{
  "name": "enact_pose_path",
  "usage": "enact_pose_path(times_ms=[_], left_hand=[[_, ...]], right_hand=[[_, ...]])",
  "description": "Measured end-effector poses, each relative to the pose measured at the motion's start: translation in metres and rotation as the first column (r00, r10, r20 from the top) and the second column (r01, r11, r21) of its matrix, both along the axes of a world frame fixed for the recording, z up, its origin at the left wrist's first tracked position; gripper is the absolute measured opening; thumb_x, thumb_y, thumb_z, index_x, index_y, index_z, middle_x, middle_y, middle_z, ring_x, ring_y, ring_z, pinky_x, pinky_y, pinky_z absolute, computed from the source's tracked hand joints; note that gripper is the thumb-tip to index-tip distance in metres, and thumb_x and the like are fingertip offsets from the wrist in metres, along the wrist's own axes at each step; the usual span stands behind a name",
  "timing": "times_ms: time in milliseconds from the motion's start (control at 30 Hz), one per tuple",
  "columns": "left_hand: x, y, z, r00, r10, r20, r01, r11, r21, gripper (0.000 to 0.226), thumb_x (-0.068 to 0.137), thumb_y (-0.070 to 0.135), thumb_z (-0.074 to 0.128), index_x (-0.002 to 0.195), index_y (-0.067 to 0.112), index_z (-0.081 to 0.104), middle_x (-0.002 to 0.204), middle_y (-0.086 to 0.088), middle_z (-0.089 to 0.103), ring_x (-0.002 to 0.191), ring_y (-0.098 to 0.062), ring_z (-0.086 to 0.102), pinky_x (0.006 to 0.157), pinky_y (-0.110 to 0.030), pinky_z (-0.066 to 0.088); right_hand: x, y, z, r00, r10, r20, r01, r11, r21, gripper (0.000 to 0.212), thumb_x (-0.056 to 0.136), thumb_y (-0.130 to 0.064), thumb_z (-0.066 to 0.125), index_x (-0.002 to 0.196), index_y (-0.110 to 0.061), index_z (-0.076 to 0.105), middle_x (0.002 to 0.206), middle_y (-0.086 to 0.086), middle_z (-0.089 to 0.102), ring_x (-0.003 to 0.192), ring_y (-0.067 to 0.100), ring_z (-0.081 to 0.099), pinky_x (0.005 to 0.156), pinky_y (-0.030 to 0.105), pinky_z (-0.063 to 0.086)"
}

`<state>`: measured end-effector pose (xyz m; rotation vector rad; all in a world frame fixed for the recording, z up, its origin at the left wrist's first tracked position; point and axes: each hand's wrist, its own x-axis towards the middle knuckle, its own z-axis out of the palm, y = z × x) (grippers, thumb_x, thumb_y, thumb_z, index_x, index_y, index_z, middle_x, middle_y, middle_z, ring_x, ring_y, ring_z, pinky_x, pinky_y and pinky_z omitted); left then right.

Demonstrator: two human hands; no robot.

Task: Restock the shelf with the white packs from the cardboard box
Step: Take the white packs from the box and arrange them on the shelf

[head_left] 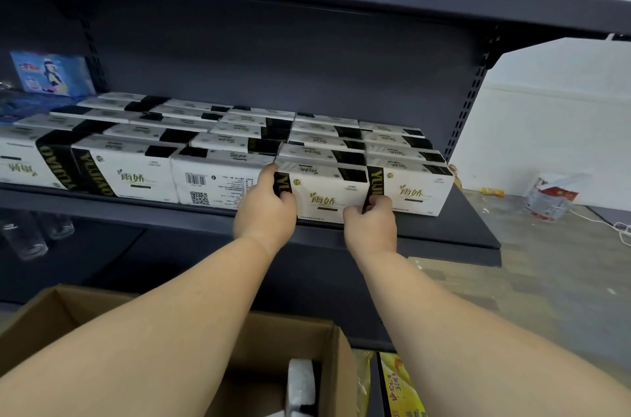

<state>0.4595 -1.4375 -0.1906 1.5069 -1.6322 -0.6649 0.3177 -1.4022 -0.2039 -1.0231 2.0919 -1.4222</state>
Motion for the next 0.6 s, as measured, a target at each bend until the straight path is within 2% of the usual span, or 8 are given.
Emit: enact_pose_path(times_ms=[133,267,400,500,600], left_hand=[[0.008,0.002,-0.002,0.997,-0.071,-0.042,0.071,0.997,0.003,0.056,0.096,0.029,0.043,0.148,0.039,0.025,0.101,-0.004,0.062,0.094,-0.026,0.059,0.082,-0.043,0.052],[0.02,0.003,-0.002,0.987,-0.154,-0.038,0.154,0.988,0.009,0.056,0.098,0.031,0.043,0.15,0.039,0.024,0.107,0.002,0.06,0.1,-0.023,0.056,0.084,-0.034,0.046],[0.032,0.006,-0.003,0.968,-0.245,-0.055,0.245,0.969,0.005,0.057,0.099,0.031,0.044,0.152,0.037,0.023,0.113,0.01,0.048,0.108,-0.015,0.049,0.087,-0.028,0.039],[0.041,0.006,-0.007,0.958,-0.284,-0.048,0.285,0.958,0.02,0.057,0.099,0.032,0.045,0.152,0.032,0.025,0.129,0.003,0.052,0.118,-0.019,0.05,0.091,-0.027,0.038],[0.046,0.006,-0.011,0.951,-0.306,-0.041,0.308,0.949,0.058,0.053,0.099,0.037,0.044,0.15,0.028,0.031,0.133,-0.003,0.054,0.119,-0.023,0.051,0.096,-0.033,0.043]], right_hand=[[0.012,0.003,-0.003,0.999,-0.036,0.017,0.036,0.999,-0.014,0.047,0.094,-0.024,0.054,0.137,-0.01,0.042,0.128,0.011,0.055,0.109,0.03,0.057,0.086,0.037,0.049],[0.029,0.006,0.0,0.997,-0.071,0.036,0.072,0.997,-0.031,0.051,0.093,-0.027,0.054,0.14,-0.012,0.042,0.132,0.011,0.054,0.112,0.03,0.056,0.089,0.038,0.049],[0.044,0.01,0.001,0.996,-0.085,0.031,0.086,0.996,-0.035,0.059,0.095,-0.029,0.053,0.149,-0.015,0.033,0.145,0.009,0.045,0.125,0.03,0.05,0.091,0.032,0.039],[0.056,0.014,0.004,0.995,-0.085,0.044,0.088,0.995,-0.054,0.061,0.097,-0.032,0.053,0.151,-0.017,0.03,0.147,0.007,0.042,0.127,0.028,0.047,0.09,0.03,0.036],[0.067,0.019,0.005,0.995,-0.083,0.052,0.087,0.993,-0.076,0.061,0.098,-0.036,0.053,0.151,-0.018,0.03,0.148,0.006,0.042,0.129,0.027,0.046,0.093,0.031,0.035]])
